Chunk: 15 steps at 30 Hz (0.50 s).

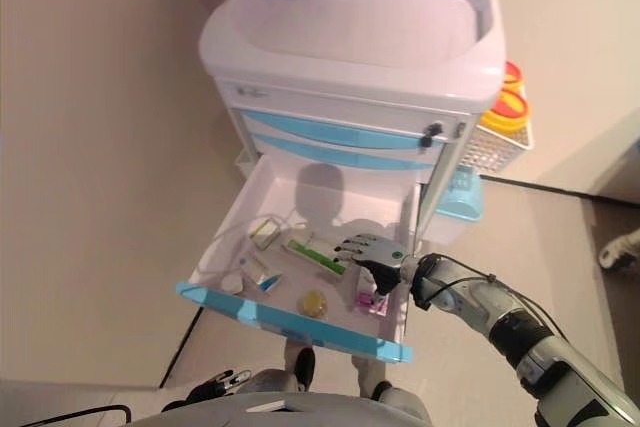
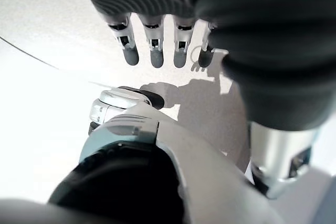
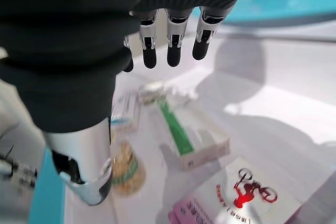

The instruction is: Open the drawer and pick up the medicine

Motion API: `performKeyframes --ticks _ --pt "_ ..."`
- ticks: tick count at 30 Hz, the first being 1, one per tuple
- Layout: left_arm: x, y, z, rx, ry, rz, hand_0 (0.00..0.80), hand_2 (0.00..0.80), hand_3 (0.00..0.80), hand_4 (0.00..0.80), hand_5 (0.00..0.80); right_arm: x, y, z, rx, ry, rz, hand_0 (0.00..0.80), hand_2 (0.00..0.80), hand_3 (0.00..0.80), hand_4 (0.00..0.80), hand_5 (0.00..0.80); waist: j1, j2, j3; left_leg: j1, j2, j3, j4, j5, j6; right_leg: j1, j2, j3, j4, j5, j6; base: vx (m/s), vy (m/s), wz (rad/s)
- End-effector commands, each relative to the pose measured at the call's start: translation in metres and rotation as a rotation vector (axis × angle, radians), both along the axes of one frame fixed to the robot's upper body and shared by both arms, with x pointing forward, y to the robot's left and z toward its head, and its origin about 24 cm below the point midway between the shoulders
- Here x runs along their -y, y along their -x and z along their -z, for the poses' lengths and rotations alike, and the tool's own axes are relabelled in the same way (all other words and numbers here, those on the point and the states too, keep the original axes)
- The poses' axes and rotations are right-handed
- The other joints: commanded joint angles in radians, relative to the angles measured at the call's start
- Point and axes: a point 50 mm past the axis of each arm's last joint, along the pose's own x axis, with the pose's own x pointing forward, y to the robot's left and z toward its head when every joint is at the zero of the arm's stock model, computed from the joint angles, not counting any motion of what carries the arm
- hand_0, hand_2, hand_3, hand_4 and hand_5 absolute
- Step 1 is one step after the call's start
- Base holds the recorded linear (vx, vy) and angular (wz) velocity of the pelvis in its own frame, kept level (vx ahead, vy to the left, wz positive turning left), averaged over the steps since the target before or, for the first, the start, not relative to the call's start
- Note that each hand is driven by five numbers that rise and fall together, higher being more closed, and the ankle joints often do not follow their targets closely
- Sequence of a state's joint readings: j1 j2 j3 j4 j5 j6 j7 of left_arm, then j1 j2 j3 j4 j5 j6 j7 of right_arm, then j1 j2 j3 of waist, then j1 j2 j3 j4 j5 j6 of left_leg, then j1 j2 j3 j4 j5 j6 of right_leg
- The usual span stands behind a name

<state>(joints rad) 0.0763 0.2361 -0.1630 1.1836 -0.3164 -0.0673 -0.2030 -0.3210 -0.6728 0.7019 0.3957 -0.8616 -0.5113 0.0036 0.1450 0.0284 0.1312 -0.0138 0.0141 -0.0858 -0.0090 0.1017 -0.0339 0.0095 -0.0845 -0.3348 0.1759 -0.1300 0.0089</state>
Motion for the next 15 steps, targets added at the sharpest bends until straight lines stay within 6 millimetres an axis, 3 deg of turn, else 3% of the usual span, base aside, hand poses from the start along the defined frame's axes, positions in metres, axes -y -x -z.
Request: performKeyframes --ticks 1,15 --pt "-0.003 -0.008 -0.002 -0.006 -0.017 0.092 0.000 0.000 0.000 0.000 0.000 -0.030 -0.011 -0.017 0.102 -0.054 -0.092 0.000 0.000 0.000 0.000 0.000 0.028 -0.061 0.034 0.041 -0.067 0.024 -0.008 -0.072 0.003 0.082 0.004 -0.002 -0.126 0.084 0.019 -0.044 0.015 0.17" --pt "0.002 -0.011 -0.001 -0.012 -0.033 0.132 0.000 0.000 0.000 0.000 0.000 -0.043 -0.019 0.015 0.120 0.047 -0.006 0.000 0.000 0.000 0.000 0.000 0.075 -0.046 0.028 0.024 -0.071 -0.009 -0.035 -0.048 0.000 0.077 -0.006 -0.045 -0.137 0.093 0.028 -0.006 0.013 0.10"
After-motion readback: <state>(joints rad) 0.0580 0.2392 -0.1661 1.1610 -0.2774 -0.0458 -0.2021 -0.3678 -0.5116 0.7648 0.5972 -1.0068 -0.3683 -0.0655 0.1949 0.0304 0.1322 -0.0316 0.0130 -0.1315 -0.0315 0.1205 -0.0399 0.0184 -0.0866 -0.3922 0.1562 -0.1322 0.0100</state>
